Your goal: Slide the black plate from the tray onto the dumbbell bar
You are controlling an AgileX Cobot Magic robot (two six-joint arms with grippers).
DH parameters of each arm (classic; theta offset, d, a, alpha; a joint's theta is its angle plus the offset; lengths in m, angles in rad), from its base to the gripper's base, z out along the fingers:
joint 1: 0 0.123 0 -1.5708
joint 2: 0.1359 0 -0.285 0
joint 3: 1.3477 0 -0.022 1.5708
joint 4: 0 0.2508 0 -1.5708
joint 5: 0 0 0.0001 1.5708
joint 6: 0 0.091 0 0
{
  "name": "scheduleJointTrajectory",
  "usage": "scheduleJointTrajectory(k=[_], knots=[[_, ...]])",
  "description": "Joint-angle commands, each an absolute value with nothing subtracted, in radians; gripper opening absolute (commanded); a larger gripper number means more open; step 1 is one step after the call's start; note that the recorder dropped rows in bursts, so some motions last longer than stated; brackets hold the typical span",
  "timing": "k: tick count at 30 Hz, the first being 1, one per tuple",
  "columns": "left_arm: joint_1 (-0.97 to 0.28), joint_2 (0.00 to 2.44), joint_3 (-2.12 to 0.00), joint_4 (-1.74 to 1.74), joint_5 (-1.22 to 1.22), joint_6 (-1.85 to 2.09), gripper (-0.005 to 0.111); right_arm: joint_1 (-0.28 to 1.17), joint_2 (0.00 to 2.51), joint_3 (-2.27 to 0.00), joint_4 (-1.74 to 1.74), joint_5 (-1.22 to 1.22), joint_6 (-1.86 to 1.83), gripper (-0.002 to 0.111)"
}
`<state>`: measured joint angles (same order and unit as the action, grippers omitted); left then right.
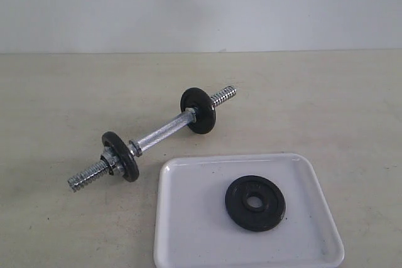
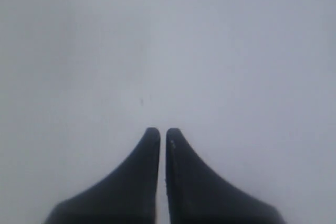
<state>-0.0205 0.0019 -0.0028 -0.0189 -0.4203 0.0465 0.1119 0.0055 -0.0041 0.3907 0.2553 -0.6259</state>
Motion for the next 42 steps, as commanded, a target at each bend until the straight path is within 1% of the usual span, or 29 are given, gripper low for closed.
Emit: scheduleJointTrajectory(k=[1, 3, 4, 6, 12, 25, 35, 40, 42], knots=[[-0.018, 0.0, 0.0, -0.019, -0.831, -0.074, 0.004, 0.11, 0.0, 0.0, 0.422, 0.119, -0.627, 0.0], [-0.018, 0.0, 0.0, -0.015, -0.984, -0.214, 0.004, 0.11, 0.0, 0.0, 0.506, 0.058, -0.58, 0.0], [-0.018, 0.0, 0.0, -0.011, -1.128, -0.33, 0.004, 0.11, 0.0, 0.0, 0.629, 0.006, -0.501, 0.0], [-0.018, 0.0, 0.0, -0.011, -1.221, -0.388, 0.004, 0.11, 0.0, 0.0, 0.788, -0.059, -0.332, 0.0], [-0.018, 0.0, 0.0, 0.06, -1.221, -0.388, 0.004, 0.11, 0.0, 0.0, 0.828, -0.073, -0.099, 0.0], [-0.018, 0.0, 0.0, 0.132, -1.221, -0.39, 0.004, 0.11, 0.0, 0.0, 0.828, -0.071, -0.084, 0.0], [-0.02, 0.0, -0.002, 0.132, -1.221, -0.508, 0.004, 0.11, 0.0, 0.0, 0.828, -0.09, -0.08, 0.0], [-0.02, 0.0, -0.053, 0.125, -1.221, -0.508, 0.004, 0.11, 0.0, -0.003, 0.828, -0.154, 0.038, 0.0], [-0.02, 0.0, -0.098, 0.123, -1.217, -0.508, 0.004, 0.11, 0.0, -0.047, 0.819, -0.156, 0.041, 0.0]])
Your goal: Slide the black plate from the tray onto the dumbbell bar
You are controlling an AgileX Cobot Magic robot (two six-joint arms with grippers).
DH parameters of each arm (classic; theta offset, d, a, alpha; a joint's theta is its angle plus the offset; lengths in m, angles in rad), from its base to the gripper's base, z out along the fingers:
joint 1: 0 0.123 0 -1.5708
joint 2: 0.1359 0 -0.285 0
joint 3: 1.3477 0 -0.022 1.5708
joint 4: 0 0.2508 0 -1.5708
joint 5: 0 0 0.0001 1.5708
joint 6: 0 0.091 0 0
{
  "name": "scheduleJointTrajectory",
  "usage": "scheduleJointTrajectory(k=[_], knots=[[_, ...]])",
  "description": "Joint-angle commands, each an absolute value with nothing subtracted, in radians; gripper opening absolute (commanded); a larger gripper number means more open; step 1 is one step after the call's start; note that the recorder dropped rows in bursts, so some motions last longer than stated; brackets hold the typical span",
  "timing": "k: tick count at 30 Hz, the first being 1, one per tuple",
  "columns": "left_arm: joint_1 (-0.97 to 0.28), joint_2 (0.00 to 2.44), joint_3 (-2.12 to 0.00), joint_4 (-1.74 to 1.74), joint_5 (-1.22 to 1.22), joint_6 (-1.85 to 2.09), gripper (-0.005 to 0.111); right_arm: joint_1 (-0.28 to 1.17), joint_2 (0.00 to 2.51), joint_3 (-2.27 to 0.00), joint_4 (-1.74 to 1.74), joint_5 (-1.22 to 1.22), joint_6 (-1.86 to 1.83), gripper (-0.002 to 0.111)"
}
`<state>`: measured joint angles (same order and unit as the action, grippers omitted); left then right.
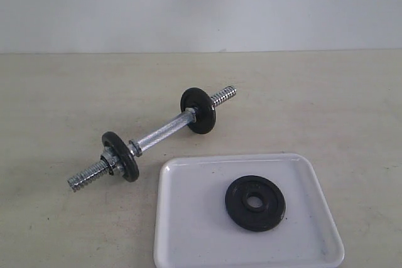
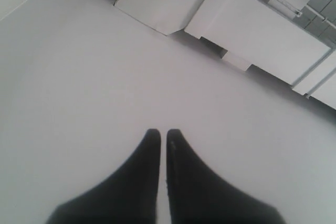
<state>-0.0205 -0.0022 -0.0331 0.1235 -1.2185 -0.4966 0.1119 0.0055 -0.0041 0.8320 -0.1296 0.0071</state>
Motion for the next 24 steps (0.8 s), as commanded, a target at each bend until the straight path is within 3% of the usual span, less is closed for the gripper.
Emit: scheduleJointTrajectory(k=[1, 8, 15, 20, 24], knots=[[-0.02, 0.0, -0.121, 0.123, -1.182, -0.508, 0.004, 0.11, 0.0, -0.069, 0.805, -0.156, 0.041, 0.0], [-0.02, 0.0, -0.383, 0.192, -0.766, -0.508, 0.004, 0.11, 0.0, -0.345, 0.433, -0.125, 0.041, 0.0], [-0.02, 0.017, -0.628, 0.351, -0.425, -0.587, 0.004, 0.11, 0.015, -0.676, 0.291, 0.115, -0.027, 0.0], [-0.02, 0.109, -0.765, 0.674, -0.241, -0.868, 0.004, 0.11, 0.1, -0.873, 0.291, 0.4, -0.135, 0.0], [-0.02, 0.189, -0.814, 1.078, -0.258, -1.26, 0.004, 0.11, 0.203, -0.994, 0.295, 0.619, -0.173, 0.0]])
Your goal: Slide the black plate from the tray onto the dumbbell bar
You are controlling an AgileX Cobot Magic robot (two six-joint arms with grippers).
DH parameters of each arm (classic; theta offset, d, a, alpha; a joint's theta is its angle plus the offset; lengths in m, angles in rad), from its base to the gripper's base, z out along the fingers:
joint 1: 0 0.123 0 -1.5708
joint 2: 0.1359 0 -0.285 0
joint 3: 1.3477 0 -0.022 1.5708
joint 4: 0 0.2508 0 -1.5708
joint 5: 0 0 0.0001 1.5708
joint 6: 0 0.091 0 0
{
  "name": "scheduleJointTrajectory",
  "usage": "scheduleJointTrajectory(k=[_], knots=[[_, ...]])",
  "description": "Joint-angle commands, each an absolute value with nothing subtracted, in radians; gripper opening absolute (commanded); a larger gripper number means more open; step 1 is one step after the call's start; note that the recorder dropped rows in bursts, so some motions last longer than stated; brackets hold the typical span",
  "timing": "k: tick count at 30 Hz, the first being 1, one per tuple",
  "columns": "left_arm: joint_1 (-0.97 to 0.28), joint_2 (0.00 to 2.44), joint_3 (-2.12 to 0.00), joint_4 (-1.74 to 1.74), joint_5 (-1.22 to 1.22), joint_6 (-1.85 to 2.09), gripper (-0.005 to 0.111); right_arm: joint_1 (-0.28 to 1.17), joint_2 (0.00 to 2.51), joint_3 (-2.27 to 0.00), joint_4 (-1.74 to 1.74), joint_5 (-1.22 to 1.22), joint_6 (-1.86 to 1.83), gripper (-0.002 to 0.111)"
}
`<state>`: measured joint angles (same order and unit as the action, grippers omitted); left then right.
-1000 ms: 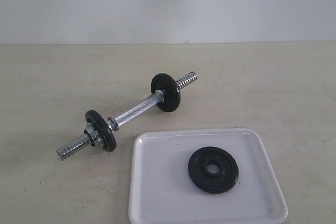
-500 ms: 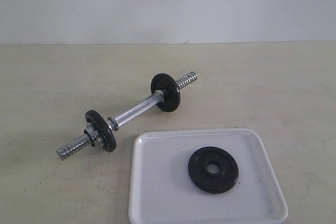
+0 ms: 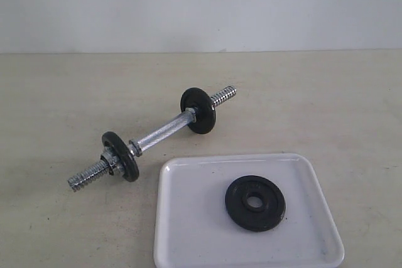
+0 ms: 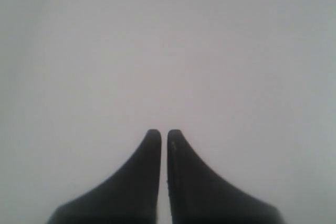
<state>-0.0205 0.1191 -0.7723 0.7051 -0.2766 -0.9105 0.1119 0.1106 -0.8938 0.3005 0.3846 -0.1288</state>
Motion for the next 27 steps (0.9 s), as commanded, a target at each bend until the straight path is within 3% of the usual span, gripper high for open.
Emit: scheduleJointTrajectory(k=[1, 6, 15, 27], knots=[[-0.02, 0.208, -0.819, 1.174, -0.273, -1.347, 0.004, 0.11, 0.228, -1.012, 0.302, 0.666, -0.178, 0.0], [-0.02, 0.319, -0.821, 1.744, -0.402, -1.884, 0.004, 0.11, 0.327, -1.04, 0.336, 0.866, -0.193, 0.0], [-0.02, 0.584, -0.809, 1.744, -0.681, -1.99, 0.004, 0.11, 0.457, -1.04, 0.387, 1.1, -0.193, 0.0], [-0.02, 0.873, -0.809, 1.744, -0.571, -1.99, 0.004, 0.11, 0.478, -1.04, 0.394, 1.185, -0.193, 0.0]])
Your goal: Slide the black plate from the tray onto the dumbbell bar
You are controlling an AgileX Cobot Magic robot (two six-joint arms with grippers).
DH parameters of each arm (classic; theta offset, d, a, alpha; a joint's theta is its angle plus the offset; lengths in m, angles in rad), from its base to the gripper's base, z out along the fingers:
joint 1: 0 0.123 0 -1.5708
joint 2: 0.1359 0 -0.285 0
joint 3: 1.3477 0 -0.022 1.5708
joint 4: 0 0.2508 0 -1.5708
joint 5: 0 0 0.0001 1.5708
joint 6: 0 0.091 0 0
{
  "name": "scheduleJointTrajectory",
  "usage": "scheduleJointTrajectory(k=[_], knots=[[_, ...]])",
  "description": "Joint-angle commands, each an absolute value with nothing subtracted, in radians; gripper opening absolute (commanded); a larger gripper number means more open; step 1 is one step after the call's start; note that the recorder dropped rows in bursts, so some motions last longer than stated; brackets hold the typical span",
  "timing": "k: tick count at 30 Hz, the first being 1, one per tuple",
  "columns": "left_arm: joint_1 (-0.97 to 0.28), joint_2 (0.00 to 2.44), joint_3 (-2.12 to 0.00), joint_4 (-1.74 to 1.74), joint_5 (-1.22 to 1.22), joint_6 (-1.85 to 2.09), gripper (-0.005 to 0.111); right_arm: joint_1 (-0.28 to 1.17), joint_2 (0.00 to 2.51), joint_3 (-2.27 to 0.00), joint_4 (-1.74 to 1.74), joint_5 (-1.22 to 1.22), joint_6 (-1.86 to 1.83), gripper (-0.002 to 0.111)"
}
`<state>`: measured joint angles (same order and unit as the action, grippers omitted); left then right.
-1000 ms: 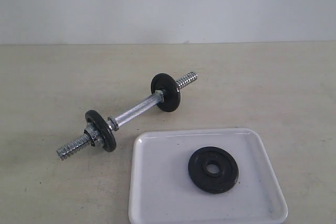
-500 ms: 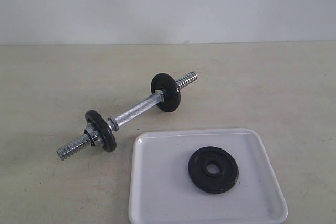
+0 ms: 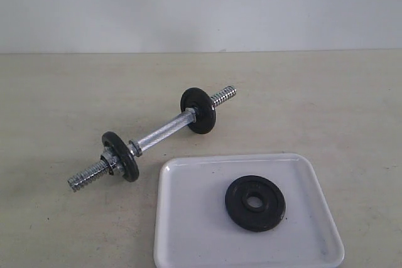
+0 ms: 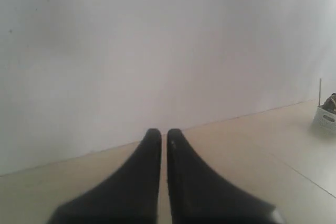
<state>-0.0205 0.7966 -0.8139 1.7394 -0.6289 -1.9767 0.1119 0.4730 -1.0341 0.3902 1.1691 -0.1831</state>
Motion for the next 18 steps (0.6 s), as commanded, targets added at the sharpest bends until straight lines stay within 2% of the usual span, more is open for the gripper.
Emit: scheduleJointTrajectory(k=[1, 10, 18], knots=[[-0.02, 0.897, -0.809, 1.744, -0.557, -1.988, 0.004, 0.11, 0.478, -1.04, 0.394, 1.185, -0.193, 0.0], [-0.02, 1.027, -0.753, 1.744, -0.255, -1.717, 0.004, 0.11, 0.478, -1.029, 0.407, 1.194, -0.193, 0.0], [-0.02, 1.036, -0.662, 1.744, 0.041, -1.069, 0.004, 0.11, 0.478, -0.916, 0.428, 1.166, -0.193, 0.0]])
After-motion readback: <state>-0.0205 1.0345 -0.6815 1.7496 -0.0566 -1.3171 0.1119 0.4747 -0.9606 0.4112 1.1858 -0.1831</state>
